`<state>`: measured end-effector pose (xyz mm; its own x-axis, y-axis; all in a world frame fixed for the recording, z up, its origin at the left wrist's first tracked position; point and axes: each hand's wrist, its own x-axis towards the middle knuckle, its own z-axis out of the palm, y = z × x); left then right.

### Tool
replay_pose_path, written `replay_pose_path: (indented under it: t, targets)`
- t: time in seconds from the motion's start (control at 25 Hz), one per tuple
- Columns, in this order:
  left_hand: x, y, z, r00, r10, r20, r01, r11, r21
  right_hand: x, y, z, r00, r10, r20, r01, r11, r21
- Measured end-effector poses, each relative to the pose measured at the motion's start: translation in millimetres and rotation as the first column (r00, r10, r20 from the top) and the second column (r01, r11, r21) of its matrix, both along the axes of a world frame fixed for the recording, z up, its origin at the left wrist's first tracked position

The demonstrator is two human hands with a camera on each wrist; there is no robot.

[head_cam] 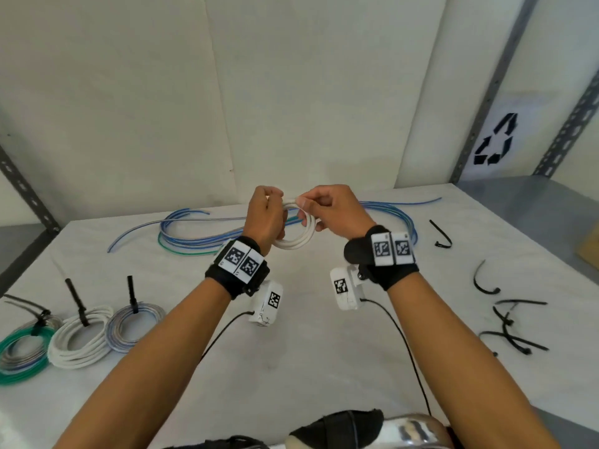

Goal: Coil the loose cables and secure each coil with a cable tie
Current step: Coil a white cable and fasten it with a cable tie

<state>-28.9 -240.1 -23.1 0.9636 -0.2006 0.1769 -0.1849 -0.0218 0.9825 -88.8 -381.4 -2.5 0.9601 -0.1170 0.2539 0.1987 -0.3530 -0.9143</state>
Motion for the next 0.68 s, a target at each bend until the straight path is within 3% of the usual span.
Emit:
replay_pose_path:
  t: [0.04, 0.12, 0.16, 0.2, 0.24, 0.28, 0.32, 0.4, 0.48, 0.68]
  targets:
    - [1, -9, -5, 0.999, -0.024, 0.033, 0.022, 0.998, 0.064, -4, -13, 4, 0.991, 0.047, -0.124, -0.046, 0.999, 0.012]
    - [-9, -39, -18, 0.991, -0.116, 0.067, 0.102, 0.979, 0.176, -16, -55, 1, 0.944, 0.013, -0.33, 0.002, 0.999, 0.045]
    - [-15, -53, -24, 0.983, -0.167, 0.072, 0.148, 0.964, 0.22, -21, -78, -3, 0.916, -0.101, -0.388, 0.122, 0.992, 0.031]
    - [-22, -67, -30, 0.973, -0.222, 0.067, 0.198, 0.947, 0.253, -29, -104, -7, 0.862, -0.304, -0.405, 0.3, 0.951, -0.075]
    - [-28, -79, -35, 0.963, -0.263, 0.062, 0.236, 0.929, 0.284, -38, -134, -17, 0.752, -0.539, -0.379, 0.452, 0.84, -0.299]
    - [-32, -87, -39, 0.954, -0.294, 0.064, 0.26, 0.912, 0.317, -49, -160, -27, 0.616, -0.717, -0.325, 0.516, 0.679, -0.521]
    - [-38, -93, -43, 0.944, -0.323, 0.07, 0.28, 0.895, 0.348, -66, -180, -36, 0.496, -0.824, -0.272, 0.539, 0.538, -0.648]
    - [-46, -99, -46, 0.928, -0.365, 0.073, 0.314, 0.873, 0.373, -92, -207, -64, 0.359, -0.894, -0.266, 0.527, 0.43, -0.733]
    - [-53, -100, -47, 0.919, -0.386, 0.081, 0.332, 0.869, 0.367, -107, -214, -82, 0.324, -0.897, -0.301, 0.5, 0.432, -0.751]
    - [-60, -92, -42, 0.912, -0.393, 0.118, 0.332, 0.875, 0.352, -110, -207, -86, 0.327, -0.881, -0.342, 0.459, 0.464, -0.758]
